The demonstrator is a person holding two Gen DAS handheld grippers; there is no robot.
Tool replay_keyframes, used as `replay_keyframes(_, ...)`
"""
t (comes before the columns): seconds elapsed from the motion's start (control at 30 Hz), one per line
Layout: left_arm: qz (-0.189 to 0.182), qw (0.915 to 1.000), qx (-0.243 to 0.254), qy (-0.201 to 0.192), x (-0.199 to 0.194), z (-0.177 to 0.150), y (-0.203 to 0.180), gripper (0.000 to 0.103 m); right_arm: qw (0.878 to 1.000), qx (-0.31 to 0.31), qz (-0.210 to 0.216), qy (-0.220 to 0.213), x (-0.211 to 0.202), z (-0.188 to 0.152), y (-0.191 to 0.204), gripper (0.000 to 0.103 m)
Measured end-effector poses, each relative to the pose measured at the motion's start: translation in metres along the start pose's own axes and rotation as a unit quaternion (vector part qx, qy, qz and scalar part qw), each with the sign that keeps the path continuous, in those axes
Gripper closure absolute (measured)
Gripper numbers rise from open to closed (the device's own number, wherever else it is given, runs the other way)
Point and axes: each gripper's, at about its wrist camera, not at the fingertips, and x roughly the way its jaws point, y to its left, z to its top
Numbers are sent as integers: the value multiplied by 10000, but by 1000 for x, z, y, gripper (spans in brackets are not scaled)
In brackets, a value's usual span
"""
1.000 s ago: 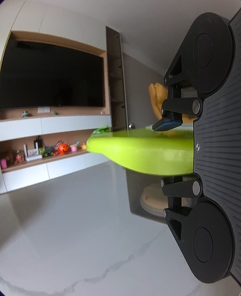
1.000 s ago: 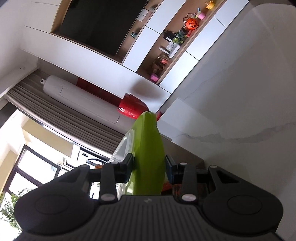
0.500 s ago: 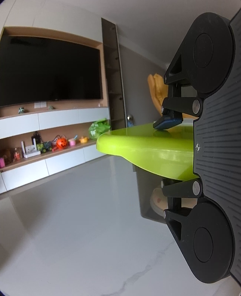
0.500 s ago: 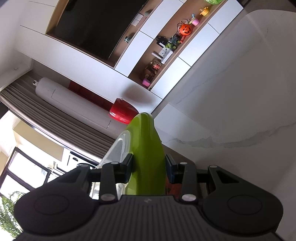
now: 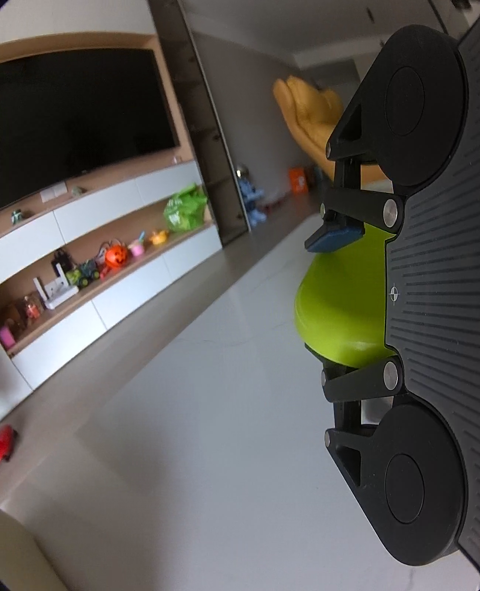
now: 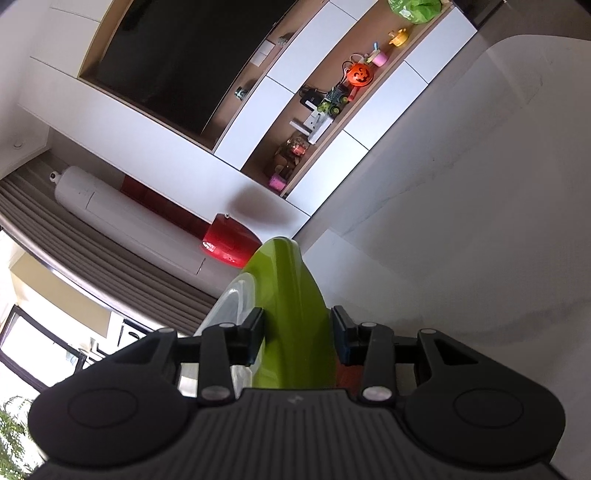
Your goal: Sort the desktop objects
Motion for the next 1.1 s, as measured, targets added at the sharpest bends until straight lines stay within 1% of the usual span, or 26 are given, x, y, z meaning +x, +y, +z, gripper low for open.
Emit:
replay_keyframes(0.07, -141, 9999, -53, 47, -14, -13, 7, 51, 9999, -9, 164, 35, -4, -6, -3, 62)
replay_keyframes(0.13, -149, 9998, -126, 83, -26, -31, 17, 43, 9995, 33, 305, 102, -7, -10, -7, 62)
replay_keyframes(0.17, -164, 9996, -199, 96, -33, -41, 24, 41, 9992, 64, 359, 143, -9, -12, -8, 62)
replay_keyframes(0.23, -293, 9989, -363, 11, -49, -58, 38, 25, 9994, 7, 342, 98, -10, -12, -7, 61)
replay_keyframes(0.33, -324, 9979, -532, -192, -69, -74, 51, 15, 9995, -183, 252, -34, -12, -11, -2, 63)
replay_keyframes(0.37, -416, 9975, -541, -169, -73, -79, 52, 14, 9995, -169, 248, -45, -12, -11, -1, 63)
replay_keyframes(0.43, -781, 9957, -494, 28, -74, -93, 50, 13, 9995, -62, 318, 12, -13, -12, -4, 61)
replay_keyframes(0.47, -944, 9944, -456, 133, -71, -100, 48, 12, 9993, 34, 348, 113, -12, -12, -6, 56)
replay_keyframes(0.5, -969, 9942, -408, 206, -68, -105, 44, 12, 9991, 133, 366, 140, -10, -11, -9, 54)
replay_keyframes(0.57, -775, 9962, -292, 282, -59, -113, 36, 15, 9989, 211, 387, 150, -8, -10, -11, 53)
replay_keyframes(0.6, -602, 9975, -231, 291, -53, -113, 33, 23, 9990, 171, 390, 143, -8, -11, -10, 57)
replay_keyframes(0.63, -435, 9984, -206, 308, -49, -111, 31, 36, 9991, 132, 392, 136, -9, -11, -9, 59)
replay_keyframes(0.67, -343, 9986, -233, 323, -46, -107, 32, 36, 9992, 80, 364, 115, -12, -14, -6, 62)
replay_keyframes(0.73, -434, 9978, -348, 367, -40, -96, 34, 40, 9995, 42, 317, 34, -17, -19, -4, 61)
replay_keyframes(0.77, -442, 9977, -339, 383, -38, -91, 34, 40, 9994, 110, 325, -2, -20, -22, -5, 61)
replay_keyframes(0.87, -283, 9989, -165, 343, -33, -74, 27, 38, 9993, 234, 299, -72, -23, -27, -6, 61)
replay_keyframes(1.0, -98, 9997, -142, 187, -27, -53, 27, 33, 9997, 151, 188, -63, -13, -23, 2, 61)
replay_keyframes(1.1, -76, 9998, -164, 69, -21, -38, 32, 33, 9998, 119, 157, -94, -1, -16, 6, 60)
